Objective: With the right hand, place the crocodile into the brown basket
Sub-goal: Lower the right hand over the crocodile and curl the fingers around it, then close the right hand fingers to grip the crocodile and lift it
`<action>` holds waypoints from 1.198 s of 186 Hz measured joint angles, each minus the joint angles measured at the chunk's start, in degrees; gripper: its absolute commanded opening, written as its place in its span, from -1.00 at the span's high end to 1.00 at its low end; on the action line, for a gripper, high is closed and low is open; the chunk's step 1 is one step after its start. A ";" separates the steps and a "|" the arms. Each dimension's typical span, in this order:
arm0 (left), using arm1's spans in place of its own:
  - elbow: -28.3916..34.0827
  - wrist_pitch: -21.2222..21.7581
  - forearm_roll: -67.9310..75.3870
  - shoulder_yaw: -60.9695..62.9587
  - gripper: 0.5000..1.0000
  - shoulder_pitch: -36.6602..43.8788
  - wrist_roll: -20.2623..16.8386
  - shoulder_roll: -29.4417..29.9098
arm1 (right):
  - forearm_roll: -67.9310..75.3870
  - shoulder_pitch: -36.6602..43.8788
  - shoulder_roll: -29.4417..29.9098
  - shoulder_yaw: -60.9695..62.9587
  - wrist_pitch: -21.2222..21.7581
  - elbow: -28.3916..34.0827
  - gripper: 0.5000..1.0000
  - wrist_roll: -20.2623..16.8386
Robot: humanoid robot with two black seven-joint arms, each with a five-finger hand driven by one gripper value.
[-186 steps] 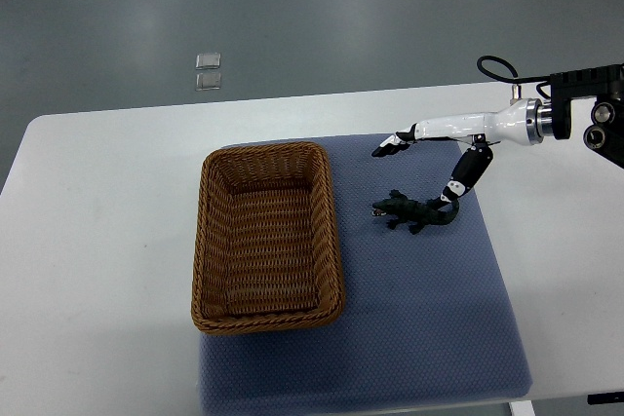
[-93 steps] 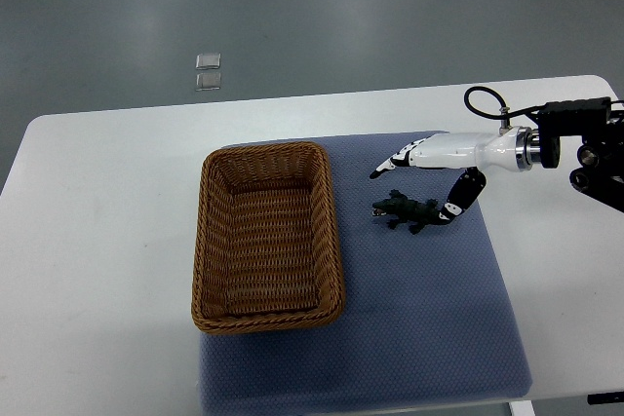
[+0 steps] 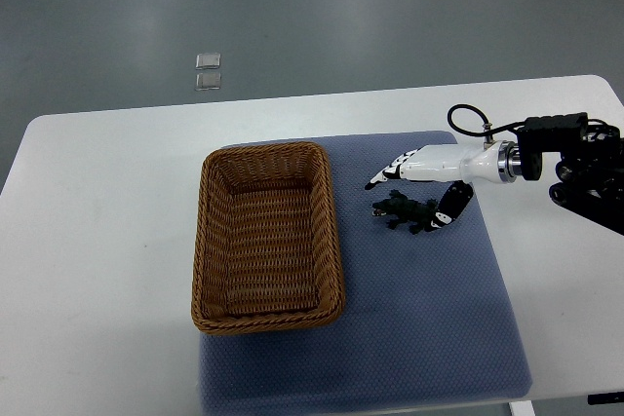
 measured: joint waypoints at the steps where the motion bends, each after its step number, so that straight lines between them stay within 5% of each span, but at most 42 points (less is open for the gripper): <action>1: 0.00 0.00 0.00 0.00 -1.00 0.00 0.00 0.00 | 0.00 -0.01 0.06 0.00 -0.05 -0.09 -0.69 0.00; 153: 0.01 -0.02 0.00 0.00 -1.00 0.00 0.01 0.00 | -0.10 0.38 1.94 -6.64 -5.99 -4.58 -0.60 0.17; 223: 0.02 -0.01 0.00 0.00 -1.00 0.01 0.00 0.00 | -1.58 0.62 1.81 -6.72 -6.03 -4.57 -0.06 0.68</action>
